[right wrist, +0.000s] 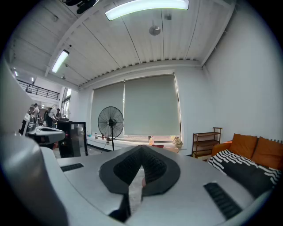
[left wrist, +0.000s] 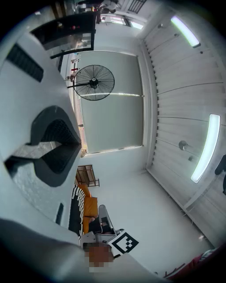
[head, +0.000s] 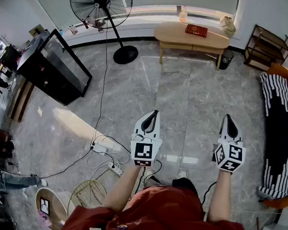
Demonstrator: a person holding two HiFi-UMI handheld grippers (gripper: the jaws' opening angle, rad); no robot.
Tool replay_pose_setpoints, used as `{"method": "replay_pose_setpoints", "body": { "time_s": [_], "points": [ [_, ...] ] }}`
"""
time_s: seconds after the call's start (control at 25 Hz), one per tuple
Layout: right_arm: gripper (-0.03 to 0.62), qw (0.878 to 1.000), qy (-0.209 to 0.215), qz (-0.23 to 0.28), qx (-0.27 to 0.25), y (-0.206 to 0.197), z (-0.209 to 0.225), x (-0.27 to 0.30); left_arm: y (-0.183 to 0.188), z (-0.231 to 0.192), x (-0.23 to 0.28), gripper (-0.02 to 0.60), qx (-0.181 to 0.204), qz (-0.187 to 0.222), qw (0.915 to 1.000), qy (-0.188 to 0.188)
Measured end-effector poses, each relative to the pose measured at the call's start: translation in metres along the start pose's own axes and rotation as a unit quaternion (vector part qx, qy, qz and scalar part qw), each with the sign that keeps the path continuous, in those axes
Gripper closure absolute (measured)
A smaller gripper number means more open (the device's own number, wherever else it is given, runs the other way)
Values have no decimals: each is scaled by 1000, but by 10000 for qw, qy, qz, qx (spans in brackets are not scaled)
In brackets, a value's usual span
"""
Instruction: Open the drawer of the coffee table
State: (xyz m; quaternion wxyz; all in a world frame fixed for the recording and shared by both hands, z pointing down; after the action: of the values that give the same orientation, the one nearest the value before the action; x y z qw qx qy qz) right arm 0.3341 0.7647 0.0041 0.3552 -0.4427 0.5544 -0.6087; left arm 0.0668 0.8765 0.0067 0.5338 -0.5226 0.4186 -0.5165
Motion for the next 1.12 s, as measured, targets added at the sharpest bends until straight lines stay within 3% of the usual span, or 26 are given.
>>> {"method": "replay_pose_setpoints", "body": {
  "time_s": [0.36, 0.64, 0.84, 1.12],
  "points": [
    [599, 9999, -63, -19, -158, -4, 35, 11, 3, 28, 31, 574, -21, -47, 10000, 4],
    [597, 9990, 308, 211, 228, 0, 76, 27, 17, 66, 69, 574, 1, 50, 10000, -48],
    [597, 9985, 542, 90, 14, -4, 101, 44, 21, 91, 97, 574, -96, 33, 9999, 21],
    [599, 9990, 405, 57, -191, 0, 118, 72, 27, 100, 125, 574, -98, -4, 10000, -14]
  ]
}}
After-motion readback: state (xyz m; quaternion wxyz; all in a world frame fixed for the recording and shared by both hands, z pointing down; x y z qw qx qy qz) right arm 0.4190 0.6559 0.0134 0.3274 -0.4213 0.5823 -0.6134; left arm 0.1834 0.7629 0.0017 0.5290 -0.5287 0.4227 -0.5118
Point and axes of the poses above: the fingertips, and each gripper's own axes: x forward along the fingers, z to its right, y out of its top, the point moved 4 cm from there along -x, backward along the fingers, and after that the axes turned 9 degrees about -y, right-handed, at the moved point
